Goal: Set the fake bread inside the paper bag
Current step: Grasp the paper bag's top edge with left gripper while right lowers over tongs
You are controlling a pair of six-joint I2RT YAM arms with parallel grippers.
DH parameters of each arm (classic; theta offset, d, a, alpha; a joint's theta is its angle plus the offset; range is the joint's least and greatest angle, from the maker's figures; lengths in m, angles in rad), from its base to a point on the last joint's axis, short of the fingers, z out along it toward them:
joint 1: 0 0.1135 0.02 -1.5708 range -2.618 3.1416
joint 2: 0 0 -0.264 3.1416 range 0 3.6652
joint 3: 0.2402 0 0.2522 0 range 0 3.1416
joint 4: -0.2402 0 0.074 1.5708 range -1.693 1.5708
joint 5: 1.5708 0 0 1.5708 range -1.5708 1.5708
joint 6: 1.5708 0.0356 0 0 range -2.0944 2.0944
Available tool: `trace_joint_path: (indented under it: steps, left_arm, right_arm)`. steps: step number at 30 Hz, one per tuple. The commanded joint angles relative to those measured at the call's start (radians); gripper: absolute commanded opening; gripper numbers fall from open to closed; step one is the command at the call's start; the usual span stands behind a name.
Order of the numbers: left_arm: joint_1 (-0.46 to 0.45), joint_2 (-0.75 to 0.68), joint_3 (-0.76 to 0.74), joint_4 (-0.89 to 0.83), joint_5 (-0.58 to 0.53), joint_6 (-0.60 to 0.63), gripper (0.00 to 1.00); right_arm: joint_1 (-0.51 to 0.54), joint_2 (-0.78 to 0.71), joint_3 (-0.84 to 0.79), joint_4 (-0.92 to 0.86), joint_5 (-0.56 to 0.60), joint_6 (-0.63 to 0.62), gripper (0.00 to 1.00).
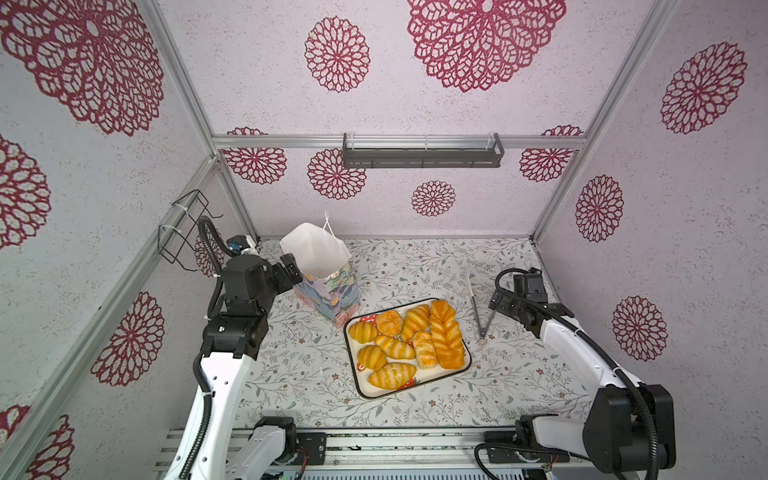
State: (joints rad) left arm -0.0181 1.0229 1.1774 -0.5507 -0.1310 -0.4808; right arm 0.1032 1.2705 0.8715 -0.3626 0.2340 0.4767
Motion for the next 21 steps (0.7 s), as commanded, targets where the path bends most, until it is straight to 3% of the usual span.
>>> trace_joint_path:
  steps: [1, 9, 15, 21]
  left_arm:
    - [0.057, 0.045, 0.041, -0.014, 0.128, 0.031, 1.00]
    - [0.084, 0.130, 0.111, -0.003, 0.195, 0.058, 0.87]
    - [0.095, 0.158, 0.105, 0.019, 0.238, 0.053, 0.57]
    - [0.102, 0.156, 0.097, 0.037, 0.251, 0.056, 0.40]
  right_arm:
    - [0.005, -0.028, 0.007, -0.023, 0.005, -0.027, 0.99]
    - [0.007, -0.032, -0.005, -0.025, -0.004, -0.026, 0.99]
    - [0.010, 0.004, 0.003, -0.034, -0.013, -0.029, 0.99]
    - [0.010, 0.036, 0.018, -0.042, -0.039, -0.043, 0.99]
